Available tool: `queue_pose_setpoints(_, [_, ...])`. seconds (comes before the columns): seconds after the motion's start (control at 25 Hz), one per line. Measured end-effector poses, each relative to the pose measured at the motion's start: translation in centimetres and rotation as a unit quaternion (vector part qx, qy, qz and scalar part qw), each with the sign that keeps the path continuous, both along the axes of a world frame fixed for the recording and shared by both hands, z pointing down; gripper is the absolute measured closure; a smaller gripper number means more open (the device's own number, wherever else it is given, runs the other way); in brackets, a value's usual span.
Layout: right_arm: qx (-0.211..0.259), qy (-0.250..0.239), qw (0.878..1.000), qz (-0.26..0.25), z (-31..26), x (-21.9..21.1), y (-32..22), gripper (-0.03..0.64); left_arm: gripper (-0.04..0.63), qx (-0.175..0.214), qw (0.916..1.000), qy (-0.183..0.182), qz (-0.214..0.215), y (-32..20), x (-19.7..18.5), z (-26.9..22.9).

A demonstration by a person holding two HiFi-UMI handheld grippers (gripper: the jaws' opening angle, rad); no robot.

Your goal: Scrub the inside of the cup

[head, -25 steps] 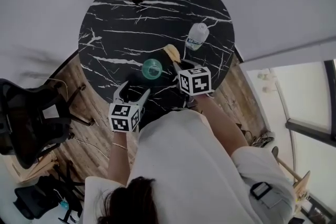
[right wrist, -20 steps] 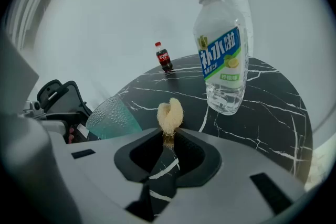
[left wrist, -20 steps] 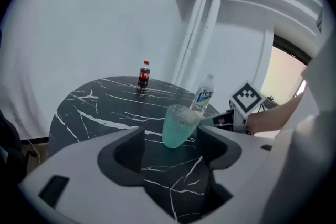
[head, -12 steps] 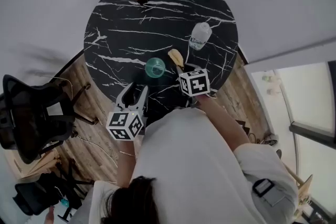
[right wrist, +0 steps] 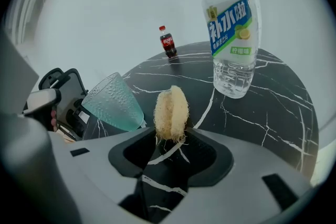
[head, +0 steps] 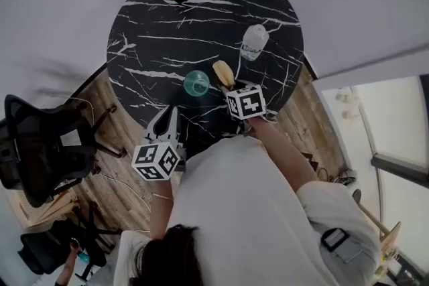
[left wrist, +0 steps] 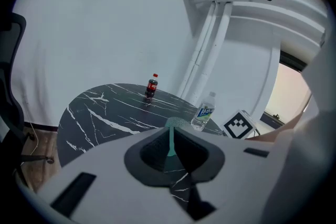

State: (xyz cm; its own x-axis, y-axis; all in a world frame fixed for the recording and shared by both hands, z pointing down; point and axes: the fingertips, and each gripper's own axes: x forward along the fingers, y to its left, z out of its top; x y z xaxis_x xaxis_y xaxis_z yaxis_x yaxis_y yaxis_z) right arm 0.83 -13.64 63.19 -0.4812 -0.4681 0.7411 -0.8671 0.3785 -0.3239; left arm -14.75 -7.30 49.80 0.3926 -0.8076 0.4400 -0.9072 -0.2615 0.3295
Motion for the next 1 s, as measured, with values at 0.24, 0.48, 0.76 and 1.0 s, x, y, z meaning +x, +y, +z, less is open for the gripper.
queue_pose_setpoints(0.24, [0.007,-0.043,0.999,0.004,-1.6,0.5,0.5,0.402,0.569,0.004,0.9991,0.035,-0.021,-0.3,0.4,-0.3])
queue_pose_setpoints(0.48, [0.034,-0.075,0.996,0.026,-4.3,2.3,1.1,0.399,0.575,0.005,0.9988,0.037,-0.032,-0.7,1.2,-0.1])
queue_pose_setpoints(0.76, [0.090,-0.104,0.990,0.036,-9.0,2.9,1.7,0.410,0.578,0.012,0.9969,0.070,-0.032,-0.7,2.2,-0.5])
queue_pose_setpoints(1.0, [0.106,-0.088,0.990,0.043,-9.9,2.6,2.1,0.548,0.580,0.016,0.9970,0.064,-0.040,-0.8,2.8,-0.8])
